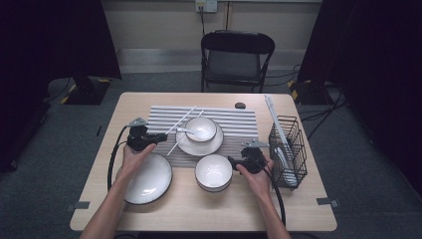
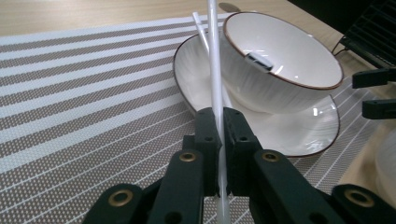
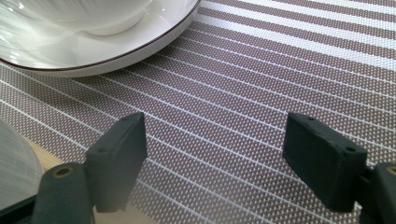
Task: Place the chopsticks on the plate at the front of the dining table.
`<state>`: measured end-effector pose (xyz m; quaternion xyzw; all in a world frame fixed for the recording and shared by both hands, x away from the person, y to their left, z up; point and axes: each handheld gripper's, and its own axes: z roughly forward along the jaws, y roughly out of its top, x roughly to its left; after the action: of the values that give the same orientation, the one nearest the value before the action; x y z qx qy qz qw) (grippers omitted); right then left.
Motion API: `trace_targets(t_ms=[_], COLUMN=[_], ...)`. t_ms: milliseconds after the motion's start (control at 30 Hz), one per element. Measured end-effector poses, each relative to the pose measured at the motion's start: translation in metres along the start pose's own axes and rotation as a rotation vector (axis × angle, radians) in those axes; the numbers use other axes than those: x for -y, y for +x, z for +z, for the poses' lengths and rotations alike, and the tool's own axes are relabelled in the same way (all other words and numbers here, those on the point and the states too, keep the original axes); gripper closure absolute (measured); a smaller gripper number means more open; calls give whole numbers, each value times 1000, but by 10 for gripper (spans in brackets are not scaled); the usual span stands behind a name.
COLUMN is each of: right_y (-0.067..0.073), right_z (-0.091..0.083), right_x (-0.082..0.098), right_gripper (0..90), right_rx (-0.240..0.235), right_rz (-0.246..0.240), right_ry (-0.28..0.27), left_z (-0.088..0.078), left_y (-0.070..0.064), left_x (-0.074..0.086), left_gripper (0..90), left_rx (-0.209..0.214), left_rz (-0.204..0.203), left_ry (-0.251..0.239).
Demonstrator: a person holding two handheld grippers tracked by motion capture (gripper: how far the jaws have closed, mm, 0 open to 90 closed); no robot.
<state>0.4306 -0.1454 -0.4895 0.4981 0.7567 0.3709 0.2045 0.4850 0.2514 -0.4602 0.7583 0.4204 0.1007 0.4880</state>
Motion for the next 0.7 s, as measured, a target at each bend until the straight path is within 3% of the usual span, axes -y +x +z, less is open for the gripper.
trace_targets(t_ms=[267,700], right_y=[-1,1], right_z=[3,5], right_x=[2,9], right_gripper=[205,207], right_rx=[9,28], right_rz=[-9,-29], right_ry=[25,20], left_z=[7,17], left_y=[4,4], left_x=[2,4], left_gripper=[857,857], left_rx=[-8,-6], left_rz=[-23,-23], left_ry=[16,43])
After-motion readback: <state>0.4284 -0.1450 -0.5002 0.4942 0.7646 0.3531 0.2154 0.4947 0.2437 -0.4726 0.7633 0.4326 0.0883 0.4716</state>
